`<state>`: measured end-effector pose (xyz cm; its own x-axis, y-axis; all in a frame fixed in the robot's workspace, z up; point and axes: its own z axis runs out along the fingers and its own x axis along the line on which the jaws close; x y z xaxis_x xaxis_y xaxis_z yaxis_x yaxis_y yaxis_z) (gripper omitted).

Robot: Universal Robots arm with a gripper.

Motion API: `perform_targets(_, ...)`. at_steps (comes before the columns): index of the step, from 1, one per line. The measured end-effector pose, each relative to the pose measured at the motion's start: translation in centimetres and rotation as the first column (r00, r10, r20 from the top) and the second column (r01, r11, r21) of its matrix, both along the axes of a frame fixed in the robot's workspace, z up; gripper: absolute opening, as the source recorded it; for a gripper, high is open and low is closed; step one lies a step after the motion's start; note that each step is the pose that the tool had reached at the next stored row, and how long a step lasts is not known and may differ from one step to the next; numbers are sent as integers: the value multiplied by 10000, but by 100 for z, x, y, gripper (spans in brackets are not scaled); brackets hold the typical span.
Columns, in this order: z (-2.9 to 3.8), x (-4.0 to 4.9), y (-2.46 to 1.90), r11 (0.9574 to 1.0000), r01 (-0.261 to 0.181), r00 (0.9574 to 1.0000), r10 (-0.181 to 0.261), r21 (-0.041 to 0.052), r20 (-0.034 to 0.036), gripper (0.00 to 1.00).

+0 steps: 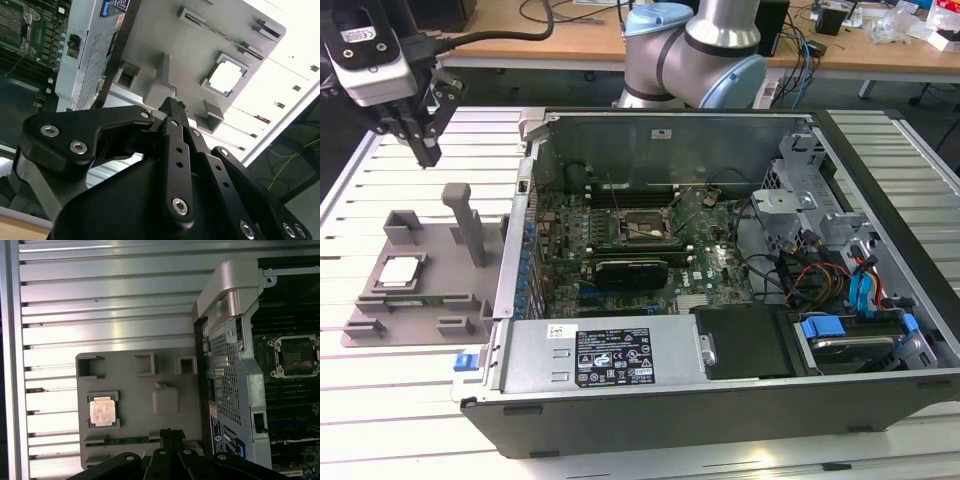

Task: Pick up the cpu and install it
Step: 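Reach for the cpu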

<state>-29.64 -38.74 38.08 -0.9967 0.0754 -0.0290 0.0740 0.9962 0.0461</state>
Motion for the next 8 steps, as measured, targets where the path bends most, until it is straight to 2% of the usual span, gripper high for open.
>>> perform_targets(8, -55, -166, 1, 10000, 0, 10000, 0, -1, 0, 11)
